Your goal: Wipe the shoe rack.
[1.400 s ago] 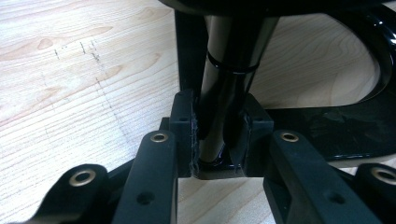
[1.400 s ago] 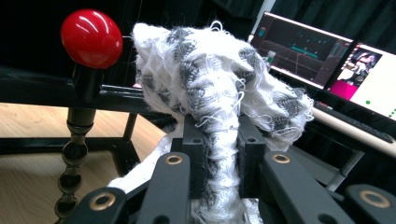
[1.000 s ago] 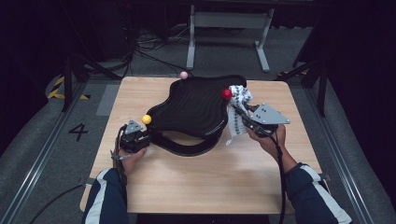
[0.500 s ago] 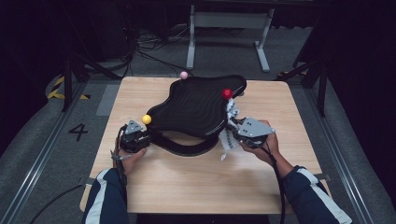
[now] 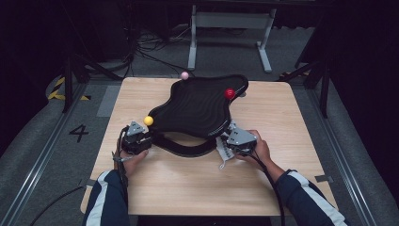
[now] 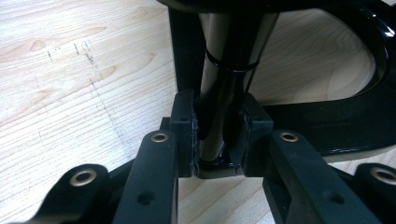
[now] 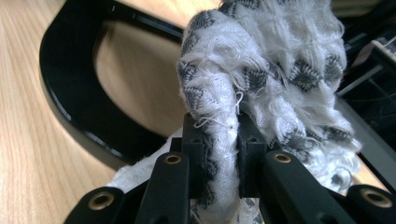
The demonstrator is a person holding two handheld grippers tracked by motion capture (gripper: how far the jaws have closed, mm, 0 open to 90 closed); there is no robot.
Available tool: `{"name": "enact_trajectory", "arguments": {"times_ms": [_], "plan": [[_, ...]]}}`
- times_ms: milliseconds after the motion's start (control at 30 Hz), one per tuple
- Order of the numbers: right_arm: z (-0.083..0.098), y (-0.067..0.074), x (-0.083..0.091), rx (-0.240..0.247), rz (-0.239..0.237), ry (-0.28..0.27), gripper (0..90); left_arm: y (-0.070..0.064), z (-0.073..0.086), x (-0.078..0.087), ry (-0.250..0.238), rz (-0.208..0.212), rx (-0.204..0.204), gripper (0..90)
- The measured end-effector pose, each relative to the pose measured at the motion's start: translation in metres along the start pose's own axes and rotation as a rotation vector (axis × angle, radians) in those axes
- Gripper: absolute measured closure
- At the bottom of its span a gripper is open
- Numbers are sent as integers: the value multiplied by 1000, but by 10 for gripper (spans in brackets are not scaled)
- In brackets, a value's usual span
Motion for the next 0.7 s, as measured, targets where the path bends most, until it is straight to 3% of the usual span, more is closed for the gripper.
{"name": "enact_trajectory", "arguments": {"times_ms": [100,300,600,700], "plan": [[6,6,-8,15,-7,30,779,-2,0,0,-1,10,-6,727],[16,14,-21,-28,-66,79,775,-7,1,0,2,38,-20,725],[27,7,-27,-111,-127,86,781,-17,3,1,11,47,-63,727],[29,4,-27,-126,-125,92,782,-23,5,2,21,69,-69,726]]}}
Point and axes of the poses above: each handheld gripper's, and its own axes: x roughly backward along the jaws, z roughly out of its underside, y roughly to its left, the point moved 9 cm from there along -x, roughly forward along the jaws, and after that the axes turned 7 degrees about y, right-handed, at the moved point
